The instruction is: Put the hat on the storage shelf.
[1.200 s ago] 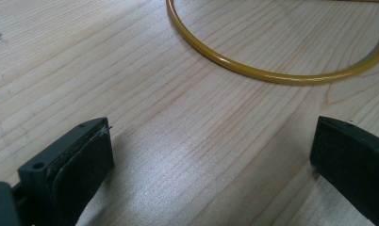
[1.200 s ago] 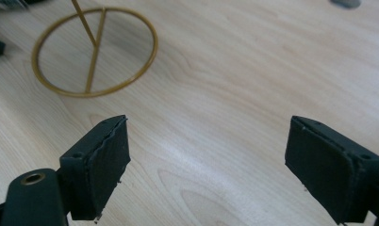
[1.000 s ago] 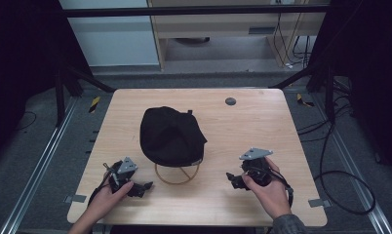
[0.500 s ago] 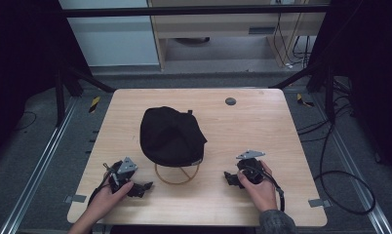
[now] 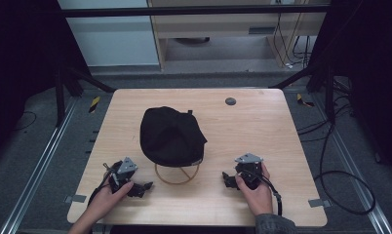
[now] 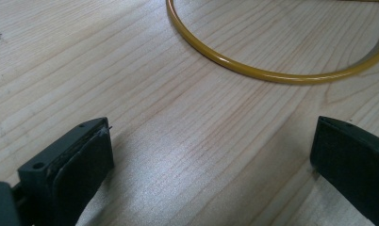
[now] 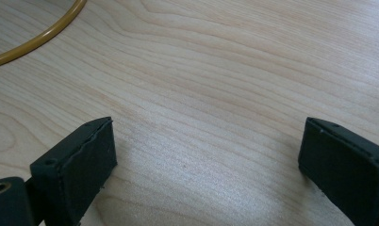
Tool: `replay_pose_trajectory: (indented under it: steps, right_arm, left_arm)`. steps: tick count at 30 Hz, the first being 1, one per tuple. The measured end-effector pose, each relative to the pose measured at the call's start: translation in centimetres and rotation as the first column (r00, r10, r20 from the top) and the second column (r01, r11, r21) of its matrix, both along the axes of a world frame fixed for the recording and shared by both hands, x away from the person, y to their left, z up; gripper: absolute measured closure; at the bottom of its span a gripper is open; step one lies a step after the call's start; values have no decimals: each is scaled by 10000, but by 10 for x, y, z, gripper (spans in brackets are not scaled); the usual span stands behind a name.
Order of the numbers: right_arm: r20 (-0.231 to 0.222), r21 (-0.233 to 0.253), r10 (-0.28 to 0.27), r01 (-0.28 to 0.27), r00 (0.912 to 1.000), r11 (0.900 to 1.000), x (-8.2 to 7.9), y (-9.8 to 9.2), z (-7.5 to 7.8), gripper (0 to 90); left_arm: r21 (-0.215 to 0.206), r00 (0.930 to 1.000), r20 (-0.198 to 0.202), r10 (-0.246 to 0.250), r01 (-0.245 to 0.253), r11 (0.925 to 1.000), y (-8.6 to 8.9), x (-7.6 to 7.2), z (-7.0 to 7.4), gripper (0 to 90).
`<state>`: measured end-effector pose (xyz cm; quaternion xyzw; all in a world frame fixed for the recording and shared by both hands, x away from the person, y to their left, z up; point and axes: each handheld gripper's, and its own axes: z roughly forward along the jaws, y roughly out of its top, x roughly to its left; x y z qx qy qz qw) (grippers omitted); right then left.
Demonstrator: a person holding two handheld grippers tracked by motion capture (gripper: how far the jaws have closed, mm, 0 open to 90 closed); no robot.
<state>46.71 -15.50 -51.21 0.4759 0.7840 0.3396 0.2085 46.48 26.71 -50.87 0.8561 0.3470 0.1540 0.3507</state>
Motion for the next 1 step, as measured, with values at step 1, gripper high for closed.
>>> replay_pose_trajectory:
  steps: [1]
  right_arm:
    - [-2, -1, -34, 34, 10000, 10000, 0, 0, 0, 48]
  left_arm:
    - [3, 10000, 2, -5, 5, 10000, 0, 0, 0, 0]
